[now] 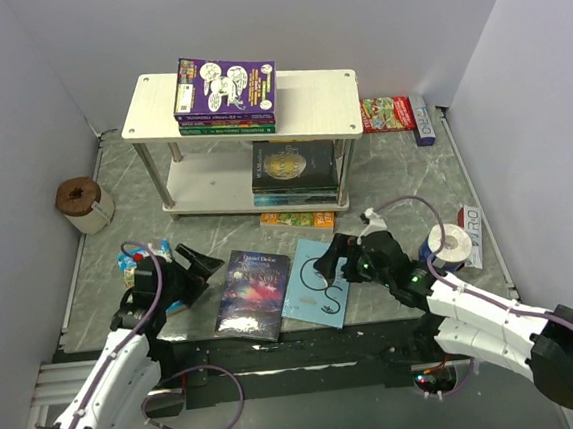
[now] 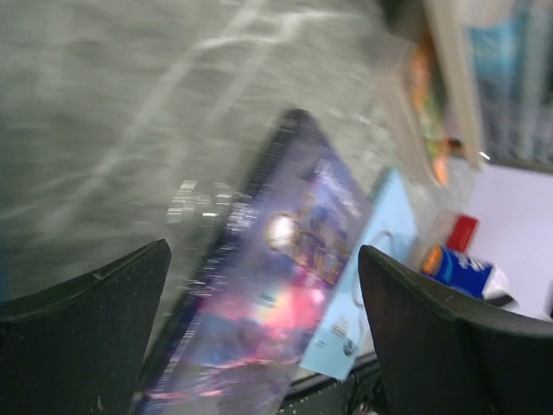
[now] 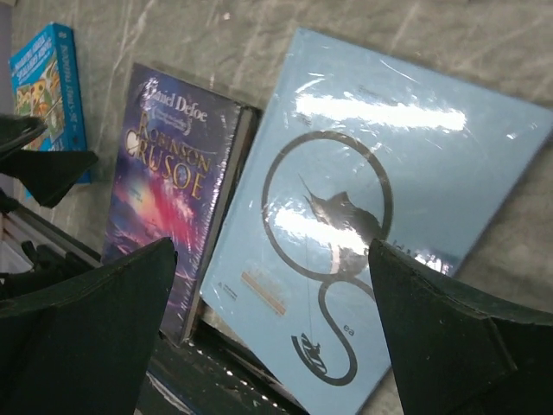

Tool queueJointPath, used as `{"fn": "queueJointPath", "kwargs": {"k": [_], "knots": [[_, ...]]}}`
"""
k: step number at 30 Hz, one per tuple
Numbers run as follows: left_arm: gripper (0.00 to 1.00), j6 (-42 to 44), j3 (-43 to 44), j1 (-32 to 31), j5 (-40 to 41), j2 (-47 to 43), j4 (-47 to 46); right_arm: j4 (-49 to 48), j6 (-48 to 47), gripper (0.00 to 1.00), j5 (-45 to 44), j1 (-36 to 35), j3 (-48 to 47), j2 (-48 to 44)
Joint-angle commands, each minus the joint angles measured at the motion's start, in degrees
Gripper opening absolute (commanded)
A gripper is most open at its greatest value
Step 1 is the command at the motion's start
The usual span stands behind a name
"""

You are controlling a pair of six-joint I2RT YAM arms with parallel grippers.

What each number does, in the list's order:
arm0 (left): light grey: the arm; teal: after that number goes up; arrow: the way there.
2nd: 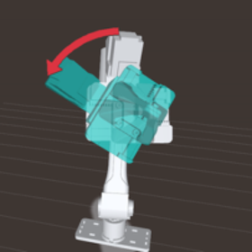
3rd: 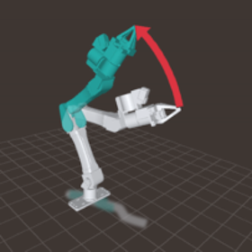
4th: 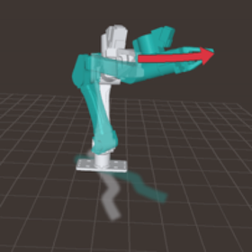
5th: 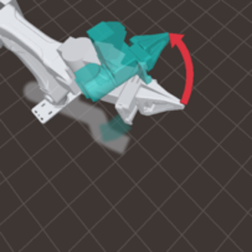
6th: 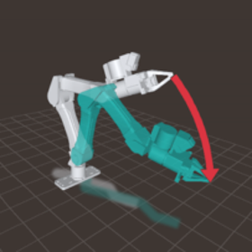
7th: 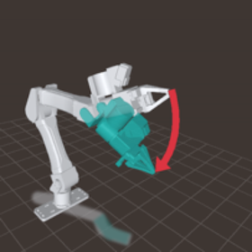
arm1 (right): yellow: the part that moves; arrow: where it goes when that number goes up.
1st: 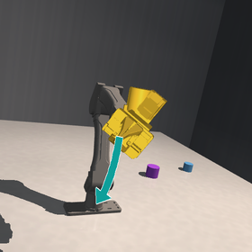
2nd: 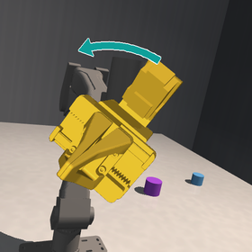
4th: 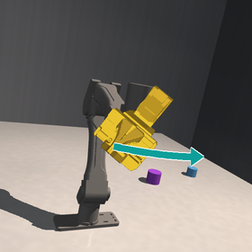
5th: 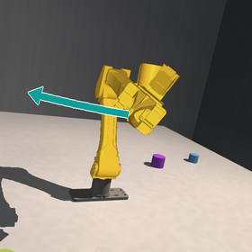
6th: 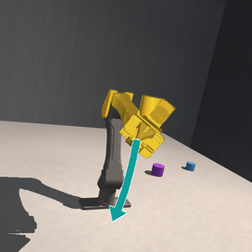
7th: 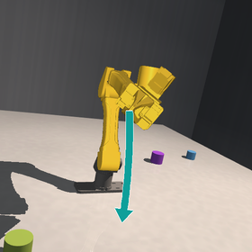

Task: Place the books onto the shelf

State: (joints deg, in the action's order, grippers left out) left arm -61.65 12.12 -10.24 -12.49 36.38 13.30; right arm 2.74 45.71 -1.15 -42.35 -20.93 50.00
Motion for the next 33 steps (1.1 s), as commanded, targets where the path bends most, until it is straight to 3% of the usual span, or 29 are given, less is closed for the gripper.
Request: {"fn": "queueJointPath", "kwargs": {"k": [1,8,12,17,22,27,33], "knots": [[0.96,-0.8,0.4,-3.6,-0.3,-0.8,-5.9,4.5,9.0,0.99,-3.5,4.0,4.0,-3.2],[0.97,2.1,5.4,-10.1,5.9,13.1,-2.5,13.8,11.5,0.99,-6.1,6.1,3.6,-1.0],[0.99,0.5,7.0,-13.1,4.9,11.5,-7.5,13.3,12.1,1.00,-2.7,6.0,4.5,1.9],[0.93,-0.8,9.7,-24.5,5.9,12.4,-14.9,9.8,13.7,1.00,0.8,4.9,8.2,0.4],[0.86,-2.1,9.5,-37.6,10.6,22.0,-22.3,6.0,15.1,0.99,5.3,4.3,12.8,-0.5],[0.82,-3.1,11.4,-42.3,12.0,31.5,-24.5,-0.1,17.5,1.00,8.2,-0.9,15.7,2.3],[0.83,-3.7,11.8,-44.2,14.8,30.2,-22.7,-1.1,20.5,1.00,8.0,-8.6,15.0,5.5]]}}
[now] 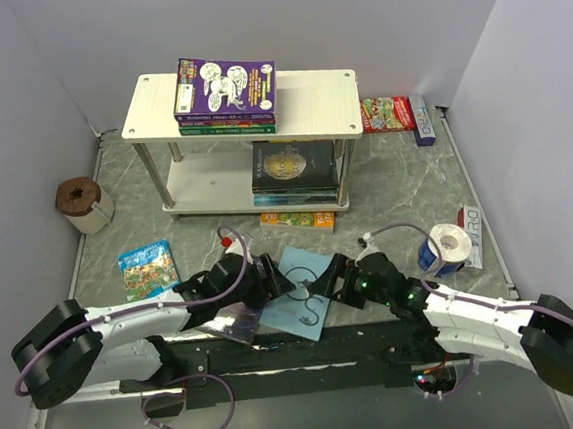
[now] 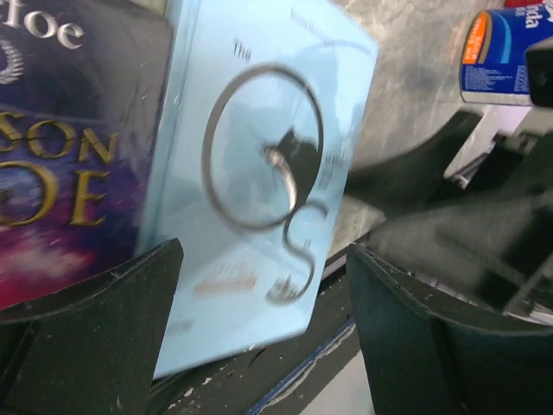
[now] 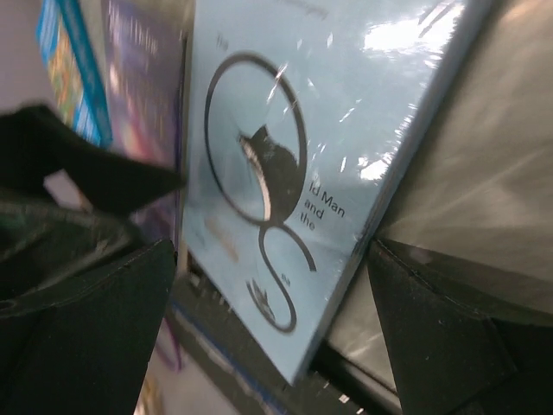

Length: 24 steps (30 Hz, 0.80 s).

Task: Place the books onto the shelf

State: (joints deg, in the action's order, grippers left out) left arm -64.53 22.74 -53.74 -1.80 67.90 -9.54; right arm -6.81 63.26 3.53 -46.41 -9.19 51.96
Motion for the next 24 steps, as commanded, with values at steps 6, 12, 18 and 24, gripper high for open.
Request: {"fn": "queueJointPath", "kwargs": {"k": [6,12,18,24], "knots": [[0.83,1.5,2.0,-0.8,12.2,-4.1,7.5,16.6,8.1,1.00,-2.0,-9.4,4.1,-3.6],[0.82,2.0,2.0,-0.8,20.2,-5.3,12.7,25.1,10.0,1.00,-2.4,-10.0,5.3,-14.4],[0.81,3.3,3.4,-0.8,19.8,0.1,10.8,21.0,14.2,1.00,1.3,-16.4,4.8,-12.0],[0.77,-0.5,0.1,-3.9,16.5,2.4,5.4,12.2,18.9,1.00,0.6,-26.2,1.1,5.4]]}}
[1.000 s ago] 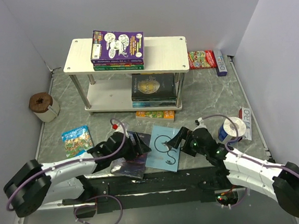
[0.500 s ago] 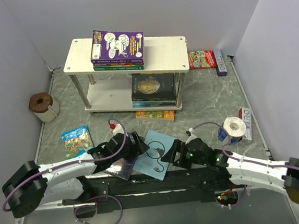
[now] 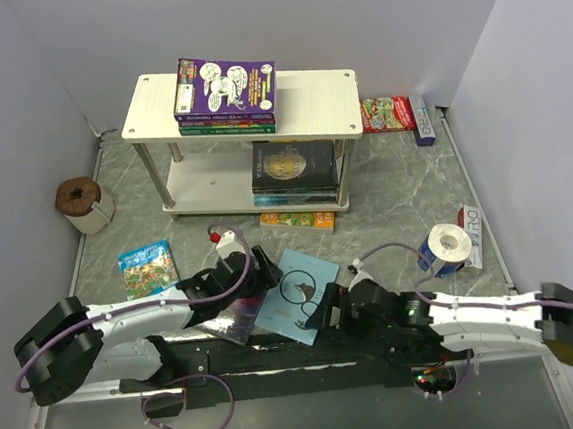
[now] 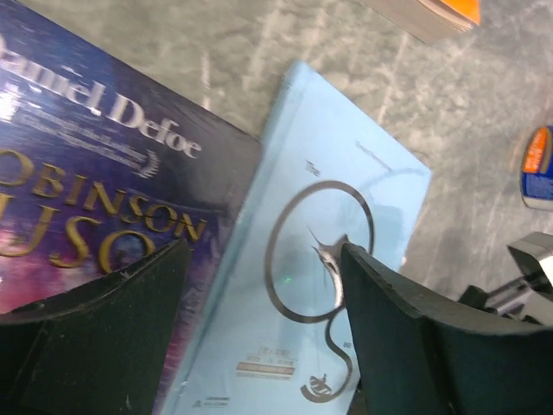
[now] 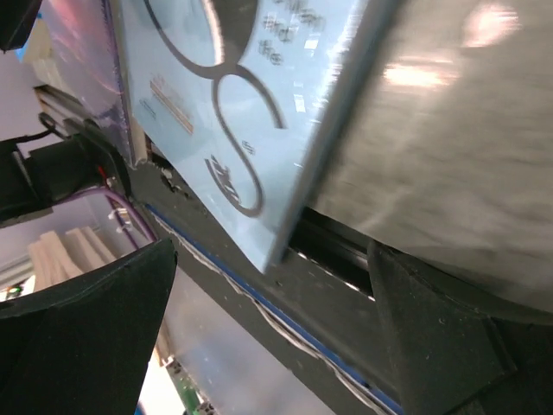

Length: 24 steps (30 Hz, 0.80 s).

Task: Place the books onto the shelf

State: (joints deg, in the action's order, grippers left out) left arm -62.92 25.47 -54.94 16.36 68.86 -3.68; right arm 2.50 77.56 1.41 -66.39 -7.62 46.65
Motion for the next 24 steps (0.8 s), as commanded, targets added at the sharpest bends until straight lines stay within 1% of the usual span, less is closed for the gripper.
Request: {"fn": "queueJointPath", "kwargs": {"k": [1,3,4,7,8,10,12,15,16,17,18,20,21,23,24], "knots": [[0.77,-2.7,-3.8,-3.3,-1.5,0.8,-0.8,1.2,5.1,1.00,2.4,-7.2,-0.9,12.3],[0.76,-4.2,-4.7,-5.0,-0.8,0.0,-0.8,-0.8,7.4,0.99,0.8,-8.5,-1.0,14.7],[0.75,-4.8,-5.7,-5.5,-0.5,-1.1,-0.8,-4.9,8.6,0.99,0.3,-9.4,-0.4,15.0],[0.74,-7.0,-8.1,-7.3,-0.4,-3.4,-1.3,-13.4,13.5,1.00,-4.7,-11.9,4.0,13.3],[0.74,-8.4,-8.6,-7.8,-0.4,-3.9,-1.4,-14.7,15.3,1.00,-6.2,-12.5,5.6,12.7],[0.72,-9.4,-9.8,-9.4,0.7,-5.7,-1.1,-15.9,15.7,1.00,-10.6,-13.7,5.9,10.8],[0.71,-10.6,-10.4,-10.7,1.3,-6.6,-0.4,-16.6,15.2,1.00,-12.3,-14.2,5.6,10.6],[0.70,-11.4,-11.3,-11.4,1.8,-7.9,0.2,-19.4,13.8,0.97,-14.8,-14.4,5.0,12.0],[0.70,-11.5,-11.3,-11.6,2.0,-8.3,0.4,-20.2,13.4,0.92,-15.5,-14.6,4.8,12.7],[0.69,-11.6,-11.3,-11.9,2.1,-8.5,0.5,-23.2,13.1,0.90,-15.9,-14.6,5.0,13.5],[0.69,-11.7,-11.6,-12.0,2.1,-8.5,0.4,-24.6,12.9,0.85,-16.3,-14.7,5.2,15.0],[0.68,-11.9,-11.7,-12.3,1.9,-8.3,-0.4,-27.7,12.7,0.80,-18.2,-15.2,5.5,16.4],[0.68,-12.1,-11.6,-12.7,1.8,-8.0,-0.4,-29.9,12.5,0.75,-18.7,-15.8,5.4,17.6],[0.67,-12.0,-11.3,-13.2,1.7,-7.1,-0.7,-31.4,11.1,0.70,-20.5,-16.7,4.6,18.2],[0.67,-12.0,-11.1,-14.0,1.8,-6.7,-0.7,-31.8,10.3,0.61,-20.7,-17.4,4.2,18.3]]}}
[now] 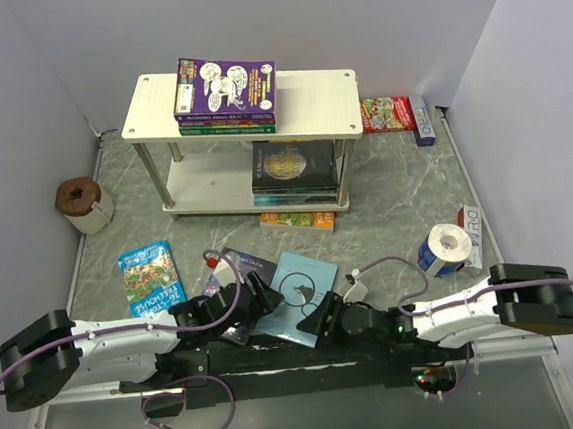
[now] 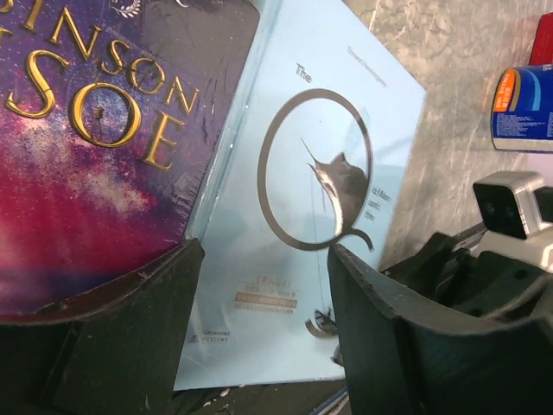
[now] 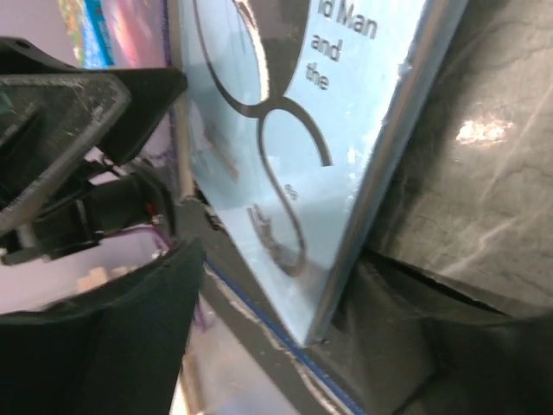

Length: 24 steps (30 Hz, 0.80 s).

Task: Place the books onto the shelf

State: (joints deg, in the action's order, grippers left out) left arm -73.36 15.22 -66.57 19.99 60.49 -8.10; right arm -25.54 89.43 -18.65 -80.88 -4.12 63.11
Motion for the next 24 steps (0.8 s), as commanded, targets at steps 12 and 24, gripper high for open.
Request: {"fn": "queueJointPath", "kwargs": {"k": [12,24], "knots": [[0.65,-2.2,3.8,-4.3,8.3,-14.4,22.3,23.1,-17.7,0.28,-6.2,-6.0,-9.9,-21.6],[0.87,3.9,1.8,-4.3,9.4,-42.3,27.4,38.9,-28.0,0.00,-0.6,-4.5,-16.0,-38.9]]}}
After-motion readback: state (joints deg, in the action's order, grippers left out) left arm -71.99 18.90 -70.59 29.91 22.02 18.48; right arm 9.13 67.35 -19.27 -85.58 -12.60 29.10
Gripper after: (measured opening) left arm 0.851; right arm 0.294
